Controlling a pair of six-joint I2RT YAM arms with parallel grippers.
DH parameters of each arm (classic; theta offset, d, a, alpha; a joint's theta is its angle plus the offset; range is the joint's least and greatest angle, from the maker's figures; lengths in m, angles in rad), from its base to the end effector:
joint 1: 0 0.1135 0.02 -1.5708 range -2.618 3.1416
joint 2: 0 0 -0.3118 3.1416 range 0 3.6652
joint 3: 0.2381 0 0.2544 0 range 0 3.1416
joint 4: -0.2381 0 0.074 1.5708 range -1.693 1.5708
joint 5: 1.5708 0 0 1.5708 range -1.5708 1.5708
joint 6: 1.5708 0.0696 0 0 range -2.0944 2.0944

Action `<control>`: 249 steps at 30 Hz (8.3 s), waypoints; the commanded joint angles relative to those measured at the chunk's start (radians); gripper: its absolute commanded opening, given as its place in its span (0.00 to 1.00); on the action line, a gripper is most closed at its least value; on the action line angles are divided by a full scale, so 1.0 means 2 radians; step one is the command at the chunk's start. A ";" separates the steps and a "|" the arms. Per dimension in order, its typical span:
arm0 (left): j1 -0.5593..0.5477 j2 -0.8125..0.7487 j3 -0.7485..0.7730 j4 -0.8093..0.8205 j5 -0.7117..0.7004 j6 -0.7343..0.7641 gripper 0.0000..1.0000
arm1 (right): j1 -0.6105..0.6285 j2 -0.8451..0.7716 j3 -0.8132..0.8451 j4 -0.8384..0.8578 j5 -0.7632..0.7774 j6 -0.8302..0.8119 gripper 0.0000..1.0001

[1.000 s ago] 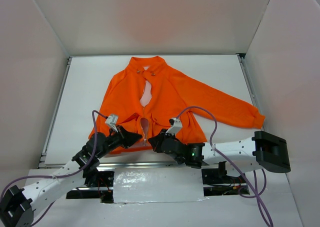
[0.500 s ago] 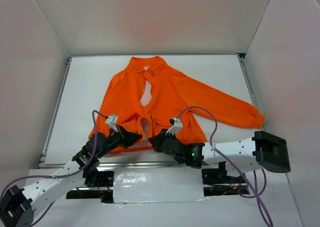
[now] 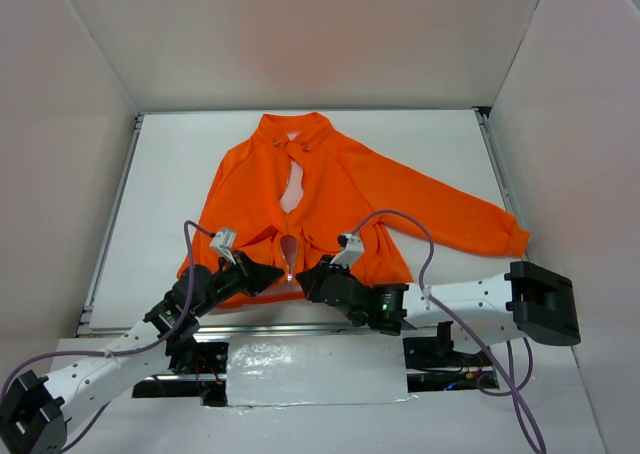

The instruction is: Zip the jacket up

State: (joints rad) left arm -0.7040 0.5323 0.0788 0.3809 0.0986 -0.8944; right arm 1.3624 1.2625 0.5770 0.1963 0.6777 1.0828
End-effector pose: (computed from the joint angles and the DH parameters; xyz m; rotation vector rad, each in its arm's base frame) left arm 0.1044 -0.0976 0.2070 -0.0894 1.8095 -1.2686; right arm 0.0981 0.2531 0.2403 0.1415 2.0539 0.8947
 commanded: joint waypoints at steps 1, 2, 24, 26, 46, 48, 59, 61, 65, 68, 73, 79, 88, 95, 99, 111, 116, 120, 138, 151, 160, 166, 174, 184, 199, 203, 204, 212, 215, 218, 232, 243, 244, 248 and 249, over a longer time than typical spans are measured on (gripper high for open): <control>-0.006 -0.007 0.015 0.023 0.001 0.002 0.00 | -0.001 0.006 0.026 0.014 0.014 0.004 0.00; -0.007 -0.006 0.015 0.024 0.003 0.002 0.00 | -0.001 0.008 0.027 0.015 0.012 0.005 0.00; -0.012 0.004 0.007 0.041 0.034 0.030 0.00 | -0.005 -0.012 0.006 0.031 0.037 0.017 0.00; -0.012 0.008 0.004 0.050 0.047 0.037 0.00 | -0.006 -0.013 0.006 0.031 0.034 0.017 0.00; -0.016 0.006 -0.008 0.076 0.117 0.065 0.00 | -0.045 -0.039 -0.058 0.145 -0.033 -0.046 0.00; -0.016 0.006 -0.006 0.064 0.114 0.066 0.00 | -0.048 -0.047 -0.065 0.156 -0.039 -0.050 0.00; -0.018 0.031 -0.006 0.050 0.106 0.069 0.00 | -0.078 -0.074 -0.063 0.143 -0.082 -0.073 0.00; -0.018 0.044 -0.012 0.053 0.097 0.065 0.00 | -0.078 -0.066 -0.049 0.125 -0.090 -0.078 0.00; -0.018 0.078 -0.033 0.098 0.087 0.053 0.00 | -0.078 -0.019 -0.048 0.141 -0.126 -0.100 0.00; -0.019 0.096 -0.053 0.141 0.083 0.045 0.00 | -0.079 0.013 -0.048 0.149 -0.140 -0.099 0.00; -0.021 0.142 -0.079 0.204 0.079 0.036 0.00 | -0.078 0.047 -0.046 0.143 -0.140 -0.094 0.00; -0.024 0.199 -0.088 0.238 0.058 0.041 0.00 | -0.080 0.073 -0.050 0.147 -0.142 -0.094 0.00; -0.040 0.284 -0.092 0.267 0.031 0.031 0.00 | -0.104 0.062 -0.052 0.146 -0.137 -0.096 0.00; -0.044 0.308 -0.100 0.265 0.003 0.010 0.00 | -0.107 0.093 -0.031 0.137 -0.168 -0.119 0.00; -0.045 0.302 -0.113 0.266 -0.013 0.005 0.00 | -0.106 0.117 -0.029 0.143 -0.188 -0.120 0.04; -0.048 0.387 -0.115 0.336 -0.016 0.008 0.00 | -0.105 0.131 -0.025 0.149 -0.208 -0.124 0.18; -0.049 0.415 -0.112 0.360 -0.013 0.007 0.00 | -0.107 0.127 -0.028 0.150 -0.212 -0.123 0.21; -0.049 0.405 -0.112 0.351 -0.025 0.006 0.00 | -0.106 0.126 -0.031 0.150 -0.214 -0.122 0.24; -0.055 0.364 -0.115 0.306 -0.043 0.008 0.00 | -0.093 0.064 -0.063 0.139 -0.219 -0.115 0.65; -0.063 0.383 -0.113 0.327 -0.036 0.009 0.00 | -0.072 0.043 -0.093 0.171 -0.244 -0.098 0.67; -0.069 0.359 -0.111 0.307 -0.039 0.011 0.00 | -0.048 0.053 -0.096 0.170 -0.232 -0.064 0.58; -0.073 0.358 -0.108 0.306 -0.040 0.012 0.00 | -0.029 0.049 -0.085 0.088 -0.154 -0.002 0.59; -0.076 0.355 -0.108 0.303 -0.039 0.013 0.00 | -0.013 0.033 -0.087 0.041 -0.126 0.028 0.66; -0.081 0.339 -0.102 0.286 -0.039 0.013 0.00 | -0.005 0.039 -0.086 0.077 -0.149 0.009 0.63; -0.088 0.329 -0.101 0.280 -0.041 0.013 0.00 | -0.012 0.065 -0.077 0.103 -0.156 0.054 0.63; -0.090 0.328 -0.099 0.280 -0.042 0.012 0.00 | -0.019 0.076 -0.076 0.112 -0.165 0.065 0.63; -0.091 0.329 -0.098 0.280 -0.042 0.012 0.00 | -0.021 0.078 -0.077 0.114 -0.165 0.069 0.63; -0.094 0.333 -0.097 0.283 -0.043 0.012 0.00 | -0.031 0.085 -0.106 0.159 -0.158 0.096 0.63; -0.097 0.339 -0.095 0.287 -0.043 0.012 0.00 | -0.032 0.094 -0.103 0.167 -0.162 0.094 0.62; -0.099 0.341 -0.095 0.289 -0.044 0.012 0.00 | -0.033 0.097 -0.102 0.166 -0.160 0.095 0.62; -0.106 0.346 -0.092 0.291 -0.047 0.011 0.00 | -0.033 0.098 -0.115 0.188 -0.151 0.102 0.50; -0.110 0.350 -0.088 0.291 -0.047 0.012 0.00 | -0.032 0.100 -0.114 0.190 -0.150 0.102 0.24; -0.110 0.350 -0.088 0.291 -0.047 0.012 0.00 | -0.033 0.100 -0.114 0.188 -0.149 0.104 0.24; -0.111 0.354 -0.087 0.292 -0.047 0.012 0.00 | -0.033 0.098 -0.114 0.180 -0.146 0.109 0.14; -0.111 0.354 -0.087 0.293 -0.047 0.012 0.00 | -0.032 0.099 -0.114 0.180 -0.145 0.111 0.11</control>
State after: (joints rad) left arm -0.9134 1.2289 0.0410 0.8932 -0.0078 -0.8696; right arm 1.3018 1.4521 0.3496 0.5320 0.3481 1.2922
